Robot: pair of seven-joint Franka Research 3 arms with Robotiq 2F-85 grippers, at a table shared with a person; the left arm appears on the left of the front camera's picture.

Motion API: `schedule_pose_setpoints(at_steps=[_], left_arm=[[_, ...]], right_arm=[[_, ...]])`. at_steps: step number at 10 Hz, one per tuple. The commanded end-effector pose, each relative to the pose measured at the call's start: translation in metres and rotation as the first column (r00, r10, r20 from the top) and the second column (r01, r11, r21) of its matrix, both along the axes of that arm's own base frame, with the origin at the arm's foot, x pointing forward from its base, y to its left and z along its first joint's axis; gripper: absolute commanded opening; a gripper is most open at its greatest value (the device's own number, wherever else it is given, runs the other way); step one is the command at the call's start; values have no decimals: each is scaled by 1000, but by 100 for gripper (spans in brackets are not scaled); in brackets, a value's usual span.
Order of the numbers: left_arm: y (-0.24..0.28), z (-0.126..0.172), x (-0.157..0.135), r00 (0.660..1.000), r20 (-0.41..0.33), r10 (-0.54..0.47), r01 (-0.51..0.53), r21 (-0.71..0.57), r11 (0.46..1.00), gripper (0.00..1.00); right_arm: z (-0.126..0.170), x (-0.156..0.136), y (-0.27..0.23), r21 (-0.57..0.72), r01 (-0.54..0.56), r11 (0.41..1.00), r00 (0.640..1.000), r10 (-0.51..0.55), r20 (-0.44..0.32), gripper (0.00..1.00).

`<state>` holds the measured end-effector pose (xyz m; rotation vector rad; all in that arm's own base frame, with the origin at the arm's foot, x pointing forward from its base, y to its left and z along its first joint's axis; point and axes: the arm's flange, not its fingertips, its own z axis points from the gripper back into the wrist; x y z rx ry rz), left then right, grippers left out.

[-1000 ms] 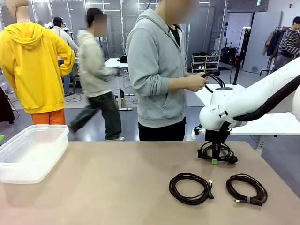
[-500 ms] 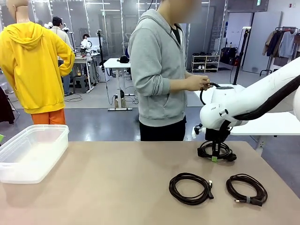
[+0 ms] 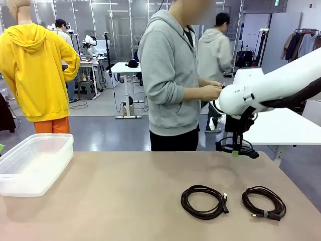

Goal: Organize and store the cables.
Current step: Place the Power Cable into the Organizing box.

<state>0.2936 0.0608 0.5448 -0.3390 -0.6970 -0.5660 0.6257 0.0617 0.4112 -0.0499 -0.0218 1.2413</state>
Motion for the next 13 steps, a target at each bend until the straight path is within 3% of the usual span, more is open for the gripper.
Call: schedule_pose_setpoints(at_steps=[1, 2, 3, 9, 10, 12, 13], left_arm=[[0, 0, 1, 1000, 3, -11, 11, -2, 1000, 100], [0, 0, 1, 1000, 3, -11, 11, -2, 1000, 100], [0, 0, 1, 1000, 3, -11, 11, -2, 1000, 100], [0, 0, 1, 1000, 3, -11, 11, -2, 1000, 100], [0, 0, 1, 1000, 3, -11, 11, -2, 1000, 100], [0, 0, 1, 1000, 3, -11, 11, -2, 1000, 100], [0, 0, 1, 1000, 3, -11, 11, -2, 1000, 100]], right_arm=[[15, -27, 1, 42, -23, 999, 1000, 22, 18, 0], [18, -35, 3, 51, -22, 998, 999, 20, 28, 0], [18, -11, 2, 11, -2, 1000, 1000, 2, 11, 0], [18, -11, 2, 11, -2, 1000, 1000, 2, 11, 0], [12, -15, 2, 22, 2, 1000, 1000, -2, -3, 18], [44, -23, 70, -79, -74, 994, 995, 79, 57, 18], [53, -29, 103, -58, -129, 990, 989, 133, 71, 18]])
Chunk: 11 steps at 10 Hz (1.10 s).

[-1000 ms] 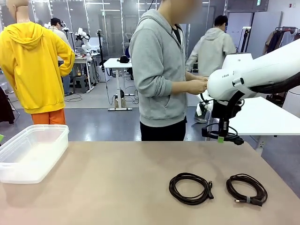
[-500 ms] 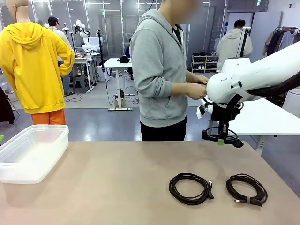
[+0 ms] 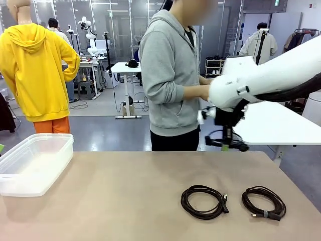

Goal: Organize and store the cables.
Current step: Place the Power Cable into the Organizing box.

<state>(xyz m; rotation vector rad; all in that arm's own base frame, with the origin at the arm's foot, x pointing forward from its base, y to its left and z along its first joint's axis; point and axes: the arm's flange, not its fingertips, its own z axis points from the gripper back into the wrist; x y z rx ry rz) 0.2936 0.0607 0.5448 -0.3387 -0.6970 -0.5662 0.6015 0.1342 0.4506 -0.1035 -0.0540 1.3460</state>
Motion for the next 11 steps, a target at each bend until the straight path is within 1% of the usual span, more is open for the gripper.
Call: schedule_pose_setpoints(at_steps=[1, 4, 5, 6, 8, 10, 11], left_arm=[[0, 0, 1, 1000, 3, -11, 11, -2, 1000, 100], [0, 0, 1, 1000, 3, -11, 11, -2, 1000, 100], [0, 0, 1, 1000, 3, -11, 11, -2, 1000, 100], [0, 0, 1, 1000, 3, -11, 11, -2, 1000, 100], [0, 0, 1, 1000, 3, -11, 11, -2, 1000, 100], [0, 0, 1, 1000, 3, -11, 11, -2, 1000, 100], [0, 0, 1, 1000, 3, -11, 11, -2, 1000, 100]], right_arm=[[14, -4, 64, -63, -76, 995, 997, 76, 9, 18], [9, -5, 168, -65, -188, 980, 982, 189, 6, 18], [2, -7, 196, -47, -191, 980, 981, 192, 10, 18], [-11, -11, 219, -34, -183, 983, 983, 183, 13, 18], [-51, -22, 259, -14, -158, 987, 987, 158, -24, 18], [-82, -34, 277, 19, -146, 989, 987, 147, -62, 18], [-92, -40, 283, 30, -145, 989, 987, 147, -70, 18]])
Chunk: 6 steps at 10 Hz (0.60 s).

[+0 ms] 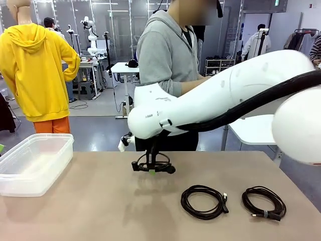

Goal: Organize and store the cables.
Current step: Place the Power Cable into the Organizing box.

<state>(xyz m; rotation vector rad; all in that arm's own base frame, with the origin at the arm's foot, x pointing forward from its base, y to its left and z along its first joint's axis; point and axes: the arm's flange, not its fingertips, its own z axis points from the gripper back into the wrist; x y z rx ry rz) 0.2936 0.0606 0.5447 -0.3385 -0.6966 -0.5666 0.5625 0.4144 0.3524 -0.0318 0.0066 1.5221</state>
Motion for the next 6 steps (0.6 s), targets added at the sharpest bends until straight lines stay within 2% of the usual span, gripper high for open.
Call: schedule_pose_setpoints(at_steps=[1, 4, 6], left_arm=[[0, 0, 1, 1000, 3, -10, 10, -3, 1000, 100], [0, 0, 1, 1000, 3, -10, 10, -3, 1000, 100], [0, 0, 1, 1000, 3, -10, 10, -3, 1000, 100]], right_arm=[[-4, -6, 7, 18, 29, 999, 1000, -29, 3, 18], [-14, -14, 8, 27, 31, 999, 999, -30, -23, 18], [-15, -17, 3, 30, 35, 999, 999, -34, -35, 43]])
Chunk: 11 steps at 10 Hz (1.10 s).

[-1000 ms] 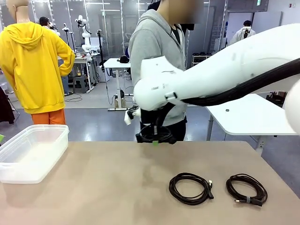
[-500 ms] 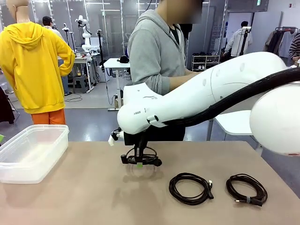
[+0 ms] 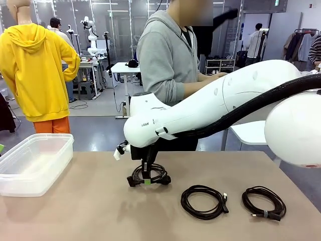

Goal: Organize and store the cables.
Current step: Place the Power Cable into the Organizing box.

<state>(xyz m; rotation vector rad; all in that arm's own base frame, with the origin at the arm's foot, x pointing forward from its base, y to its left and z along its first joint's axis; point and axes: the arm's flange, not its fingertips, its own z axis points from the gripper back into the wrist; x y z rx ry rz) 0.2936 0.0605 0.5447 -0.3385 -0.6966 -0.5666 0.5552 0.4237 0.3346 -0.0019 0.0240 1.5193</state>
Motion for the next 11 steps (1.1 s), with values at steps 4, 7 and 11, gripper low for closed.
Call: schedule_pose_setpoints(at_steps=[4, 7, 11], left_arm=[[0, 0, 1, 1000, 3, -10, 10, -3, 1000, 100], [0, 0, 1, 1000, 3, -10, 10, -3, 1000, 100], [-91, 4, 26, 994, 7, -106, 105, 72, 992, 100]], right_arm=[[17, -13, -19, 37, 36, 999, 999, -36, 7, 97], [45, -19, -46, 56, 28, 998, 999, -30, 28, 100], [117, -42, -178, 218, 91, 972, 987, -117, 108, 100]])
